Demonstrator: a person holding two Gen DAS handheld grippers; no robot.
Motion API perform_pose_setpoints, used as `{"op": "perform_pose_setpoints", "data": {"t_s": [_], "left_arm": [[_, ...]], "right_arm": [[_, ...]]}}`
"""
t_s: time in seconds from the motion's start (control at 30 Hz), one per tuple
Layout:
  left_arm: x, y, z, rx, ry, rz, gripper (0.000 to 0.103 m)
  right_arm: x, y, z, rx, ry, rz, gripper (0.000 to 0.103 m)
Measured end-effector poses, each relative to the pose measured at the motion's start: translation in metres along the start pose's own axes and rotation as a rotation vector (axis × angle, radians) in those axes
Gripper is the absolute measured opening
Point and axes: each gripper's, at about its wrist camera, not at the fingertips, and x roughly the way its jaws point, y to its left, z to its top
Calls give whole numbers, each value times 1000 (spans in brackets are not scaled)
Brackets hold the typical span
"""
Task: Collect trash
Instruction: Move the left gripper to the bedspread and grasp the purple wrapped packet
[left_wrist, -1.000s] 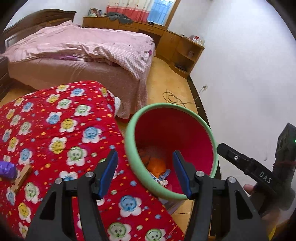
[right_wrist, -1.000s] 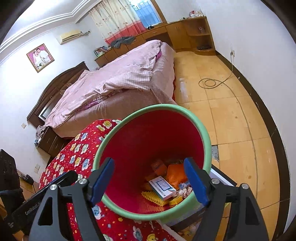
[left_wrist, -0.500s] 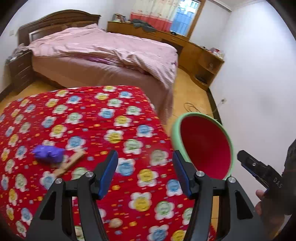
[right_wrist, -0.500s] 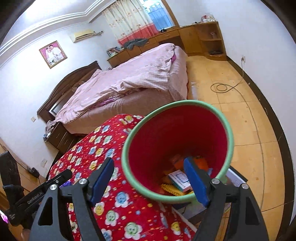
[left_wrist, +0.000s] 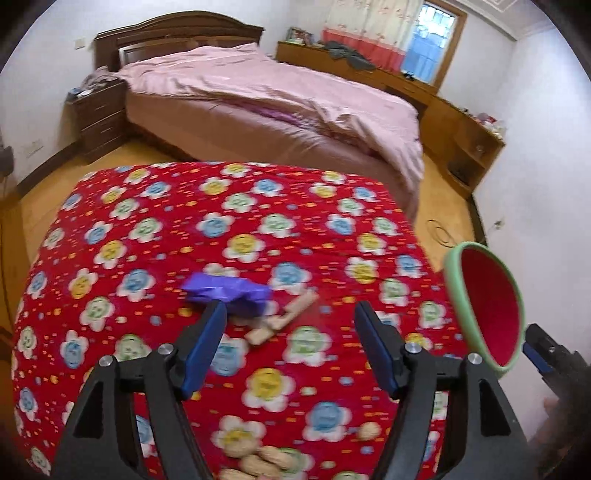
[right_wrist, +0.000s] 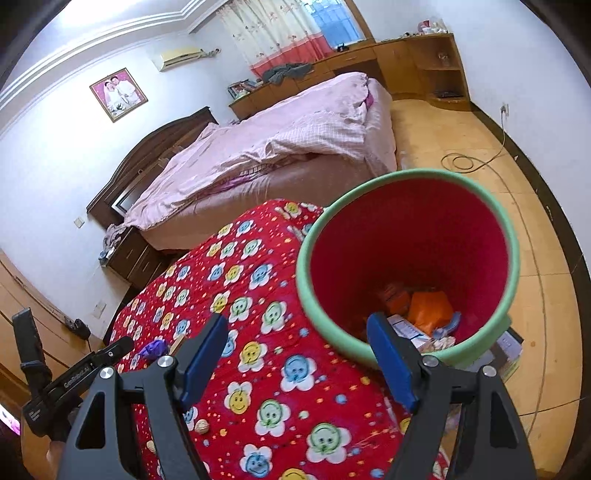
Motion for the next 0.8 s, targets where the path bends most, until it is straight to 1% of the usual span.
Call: {"op": "perform_pose_setpoints", "data": {"t_s": [0.17,0.27,0.37,0.6,0.73,0.8], "left_arm": [[19,24,3,2,29,43,72],[32,29,6,22,50,63,79],[45,31,6,42,67,83,81],[70,34,6,57,96,95,81],[82,43,5,18,127,84,81],[84,46,5,2,119,77,81]], "right_arm": [[13,10,-5,-17,23,4,80],[23,12,-8,-18,43,1,80],[32,13,-10,-13,64,-5,80],[51,13,-13,-11,100,-20,80],[56,12,-13,-18,107,-28,80],[58,14,-14,-24,110,-29,80]]}}
